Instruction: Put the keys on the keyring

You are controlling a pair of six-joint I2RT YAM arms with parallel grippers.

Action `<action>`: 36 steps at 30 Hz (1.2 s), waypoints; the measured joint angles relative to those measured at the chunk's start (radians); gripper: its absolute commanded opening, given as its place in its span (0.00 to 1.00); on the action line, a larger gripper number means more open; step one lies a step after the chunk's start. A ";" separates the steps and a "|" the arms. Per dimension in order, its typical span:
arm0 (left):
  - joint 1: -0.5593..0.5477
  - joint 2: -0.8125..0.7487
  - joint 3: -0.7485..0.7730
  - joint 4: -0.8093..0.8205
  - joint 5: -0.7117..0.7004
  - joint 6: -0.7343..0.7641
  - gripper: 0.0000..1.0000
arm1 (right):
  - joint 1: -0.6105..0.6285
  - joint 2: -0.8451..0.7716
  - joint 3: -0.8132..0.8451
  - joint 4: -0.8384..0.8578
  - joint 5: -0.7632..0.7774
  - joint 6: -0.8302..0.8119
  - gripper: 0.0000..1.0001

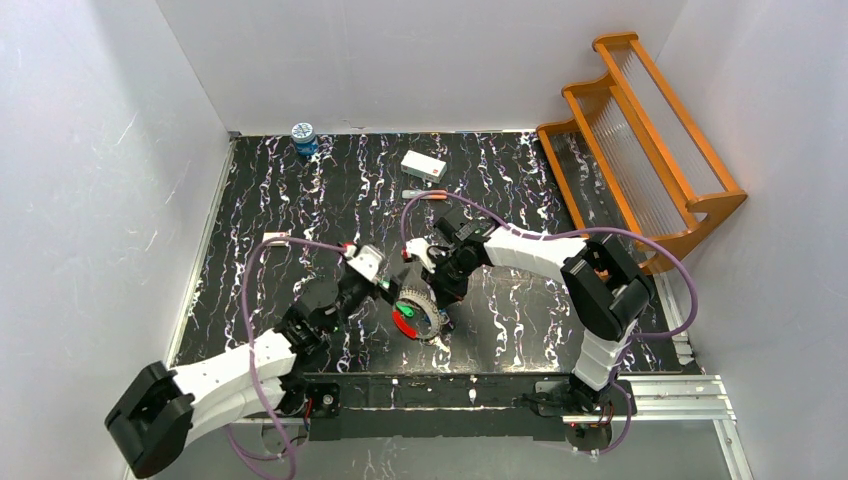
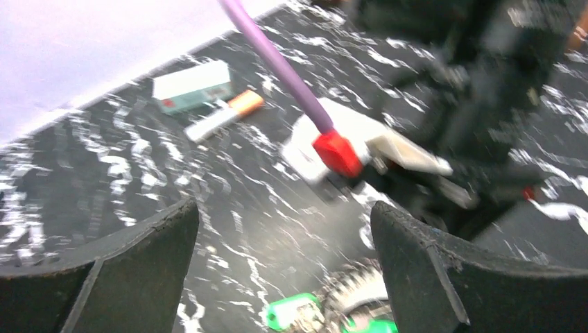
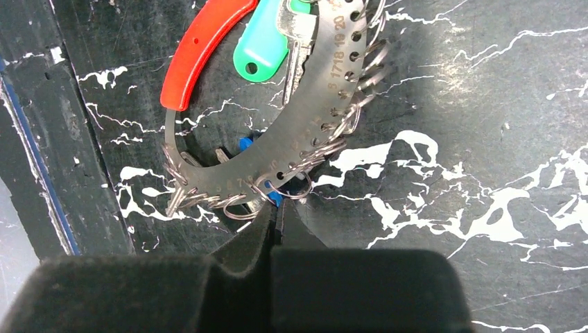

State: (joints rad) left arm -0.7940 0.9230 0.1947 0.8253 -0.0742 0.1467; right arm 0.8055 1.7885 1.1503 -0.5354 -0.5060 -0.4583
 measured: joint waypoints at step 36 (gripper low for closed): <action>0.045 0.176 -0.005 -0.106 0.358 -0.025 0.82 | -0.016 -0.064 -0.145 0.233 -0.019 0.126 0.42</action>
State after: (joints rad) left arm -0.7490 1.0988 0.1894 0.7197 0.2840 0.1219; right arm 0.7895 1.7245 1.0050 -0.3023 -0.5247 -0.3328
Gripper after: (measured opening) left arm 0.786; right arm 0.208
